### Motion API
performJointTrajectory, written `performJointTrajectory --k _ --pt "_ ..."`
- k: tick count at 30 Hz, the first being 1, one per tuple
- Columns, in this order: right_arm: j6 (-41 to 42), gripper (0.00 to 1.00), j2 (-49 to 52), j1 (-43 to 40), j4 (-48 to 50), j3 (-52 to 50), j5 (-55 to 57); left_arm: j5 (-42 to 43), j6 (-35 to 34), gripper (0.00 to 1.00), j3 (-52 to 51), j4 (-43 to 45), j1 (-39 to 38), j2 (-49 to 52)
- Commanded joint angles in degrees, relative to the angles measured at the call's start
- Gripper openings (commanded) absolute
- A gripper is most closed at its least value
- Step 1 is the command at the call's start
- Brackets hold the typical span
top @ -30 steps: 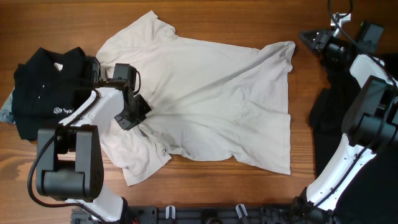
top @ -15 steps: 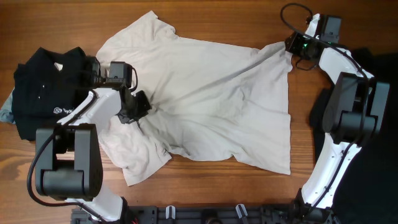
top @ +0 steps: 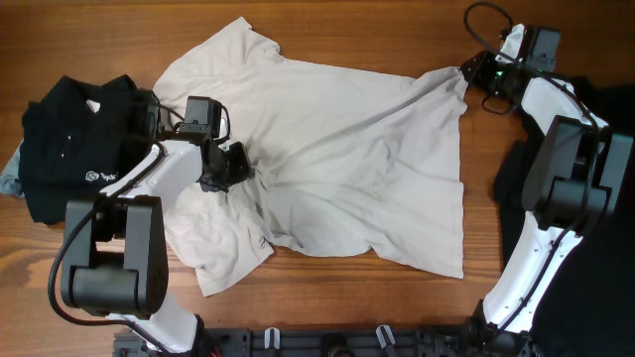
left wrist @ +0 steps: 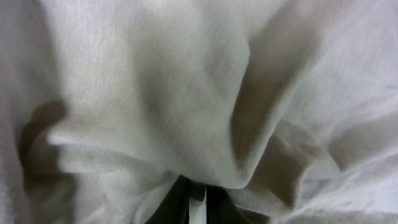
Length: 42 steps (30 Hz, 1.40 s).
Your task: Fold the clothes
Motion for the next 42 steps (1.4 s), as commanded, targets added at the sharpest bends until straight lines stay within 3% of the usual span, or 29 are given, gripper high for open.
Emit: performJointTrajectory --k 1,3,7,11,13,20,21,24,28,40,42 --pt "-3.8 0.40 0.5 0.0 -1.0 0.1 1.7 0.4 1.2 0.11 -2.3 0.4 -0.9 3.4" --pt "-4.5 0.29 0.5 0.0 -1.2 0.1 1.6 0.4 1.2 0.12 -2.3 0.4 -0.9 3.4" --pt "-4.3 0.24 0.5 0.0 0.7 0.1 1.2 0.4 1.2 0.12 -2.3 0.4 -0.9 3.4" --pt "-4.1 0.06 0.5 0.0 1.6 0.1 -1.4 0.4 1.2 0.13 -2.3 0.6 -0.9 3.4" --pt "-4.1 0.04 0.5 0.0 1.1 0.1 -2.1 0.4 1.2 0.13 -2.3 0.8 -0.9 3.4" --pt "-3.1 0.04 0.5 0.0 -1.0 0.1 -4.1 0.4 1.2 0.13 -2.3 0.8 -0.9 3.4" --pt "5.8 0.04 0.2 -0.4 -1.6 0.1 -5.7 0.4 1.2 0.13 -2.3 0.8 -0.9 3.4" --pt "18.2 0.04 -0.3 -2.3 2.5 0.1 -14.5 0.4 1.2 0.14 -2.3 0.8 -0.9 3.4" --pt "28.0 0.04 -0.5 -5.4 15.9 0.1 -29.0 0.4 1.2 0.14 -2.3 0.8 -0.9 3.4" --pt "26.9 0.04 -1.8 -10.2 18.2 0.1 -31.3 0.4 1.2 0.13 -2.3 0.8 -0.9 3.4" --pt "23.9 0.04 -1.8 -11.7 18.6 0.1 -33.4 0.4 1.2 0.14 -2.3 0.8 -0.9 3.4"
